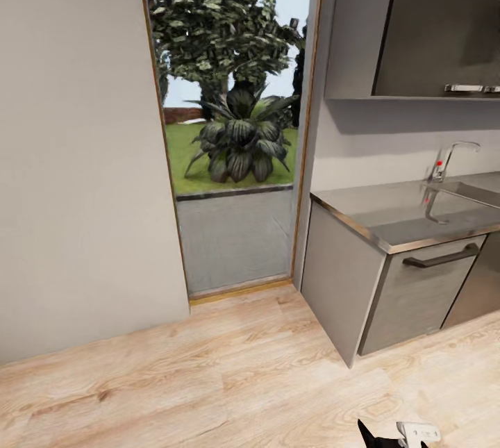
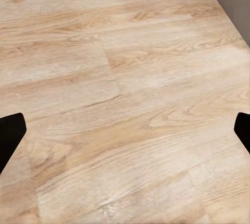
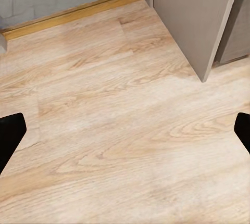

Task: Put the three can of soda from the living room inside the tash can in the kitchen.

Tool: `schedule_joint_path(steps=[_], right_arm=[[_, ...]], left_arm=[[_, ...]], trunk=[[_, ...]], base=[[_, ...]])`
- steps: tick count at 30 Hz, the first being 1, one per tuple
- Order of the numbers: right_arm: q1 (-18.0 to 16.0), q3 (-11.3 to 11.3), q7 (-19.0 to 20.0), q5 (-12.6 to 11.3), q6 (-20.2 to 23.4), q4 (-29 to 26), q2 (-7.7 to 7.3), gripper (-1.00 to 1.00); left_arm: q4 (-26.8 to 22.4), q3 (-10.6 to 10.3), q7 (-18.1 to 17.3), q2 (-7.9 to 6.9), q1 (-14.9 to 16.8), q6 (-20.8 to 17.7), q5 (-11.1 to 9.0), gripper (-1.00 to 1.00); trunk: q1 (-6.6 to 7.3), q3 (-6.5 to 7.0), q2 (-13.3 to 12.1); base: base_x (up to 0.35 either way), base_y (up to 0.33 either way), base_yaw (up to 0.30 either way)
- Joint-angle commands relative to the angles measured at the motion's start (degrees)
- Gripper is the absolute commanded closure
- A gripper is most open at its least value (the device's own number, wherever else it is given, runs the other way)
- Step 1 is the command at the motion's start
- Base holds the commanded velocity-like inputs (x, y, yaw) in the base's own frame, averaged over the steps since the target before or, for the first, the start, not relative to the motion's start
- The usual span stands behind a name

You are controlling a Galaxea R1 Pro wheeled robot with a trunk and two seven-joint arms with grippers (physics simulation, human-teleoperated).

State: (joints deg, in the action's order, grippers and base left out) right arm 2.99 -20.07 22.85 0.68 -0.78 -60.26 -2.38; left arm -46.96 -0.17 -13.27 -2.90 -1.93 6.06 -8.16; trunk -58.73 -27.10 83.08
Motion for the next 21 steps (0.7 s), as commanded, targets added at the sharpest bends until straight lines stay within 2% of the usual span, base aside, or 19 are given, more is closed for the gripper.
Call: schedule_joint_path(steps=[1, 7, 21], right_arm=[[0.0, -0.01, 0.0, 0.0, 0.02, -0.01, 0.0, -1.0], [0.0, -0.04, 0.0, -0.09, 0.0, 0.0, 0.0, -1.0], [-0.03, -0.07, 0.0, -0.15, -0.01, 0.0, -0.07, -1.0]], left_arm=[[-0.01, -0.02, 0.0, 0.0, 0.0, 0.0, 0.0, -1.0], [-0.04, -0.03, 0.0, 0.0, 0.0, 0.0, -0.01, -1.0], [-0.04, -0.08, 0.0, 0.0, 0.0, 0.0, 0.01, -1.0]], trunk=[[0.0, 0.0, 0.0], [0.0, 0.12, 0.0], [0.0, 0.84, 0.0]], base=[[0.0, 0.0, -0.003], [0.0, 0.0, -0.095], [0.0, 0.0, -0.207]])
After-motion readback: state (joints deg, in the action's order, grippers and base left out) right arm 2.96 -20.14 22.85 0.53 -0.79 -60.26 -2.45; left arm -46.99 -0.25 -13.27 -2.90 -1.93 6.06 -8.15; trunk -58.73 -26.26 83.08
